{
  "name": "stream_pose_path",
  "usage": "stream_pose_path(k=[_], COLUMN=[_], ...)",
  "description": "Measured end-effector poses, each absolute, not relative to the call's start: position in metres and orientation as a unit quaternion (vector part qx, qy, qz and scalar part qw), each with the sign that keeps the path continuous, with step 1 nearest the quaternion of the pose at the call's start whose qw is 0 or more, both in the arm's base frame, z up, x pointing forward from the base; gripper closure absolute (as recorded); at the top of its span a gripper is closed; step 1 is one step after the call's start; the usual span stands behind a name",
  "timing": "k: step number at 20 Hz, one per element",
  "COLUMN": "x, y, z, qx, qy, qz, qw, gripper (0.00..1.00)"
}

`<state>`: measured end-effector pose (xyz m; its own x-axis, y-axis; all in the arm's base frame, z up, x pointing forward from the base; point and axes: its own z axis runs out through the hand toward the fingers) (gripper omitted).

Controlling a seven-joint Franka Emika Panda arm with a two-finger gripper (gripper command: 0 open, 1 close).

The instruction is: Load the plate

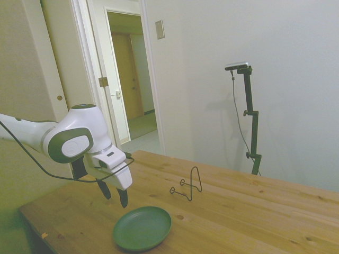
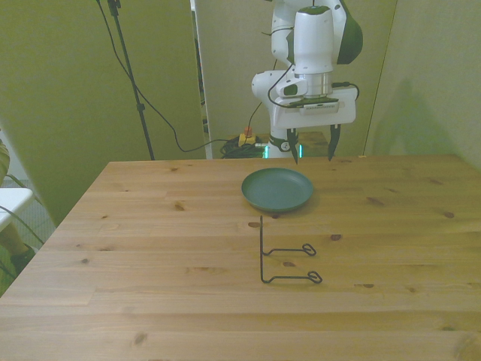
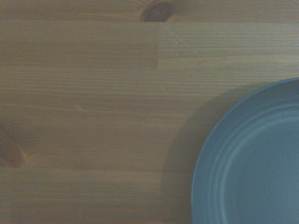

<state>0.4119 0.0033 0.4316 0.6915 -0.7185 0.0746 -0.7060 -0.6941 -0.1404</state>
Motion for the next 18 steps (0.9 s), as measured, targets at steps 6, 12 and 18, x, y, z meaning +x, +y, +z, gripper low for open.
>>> stream_pose_path(k=[6, 12, 18], x=[0.414, 0.413, 0.405], y=[0.003, -0.050, -0.130], z=[0.433, 0.435, 0.442], qx=[-0.918, -0.910, -0.897], qy=[0.388, 0.408, 0.433], qz=[-0.062, -0.071, -0.082], qw=[0.051, 0.037, 0.023], gripper=[0.00, 0.00, 0.00])
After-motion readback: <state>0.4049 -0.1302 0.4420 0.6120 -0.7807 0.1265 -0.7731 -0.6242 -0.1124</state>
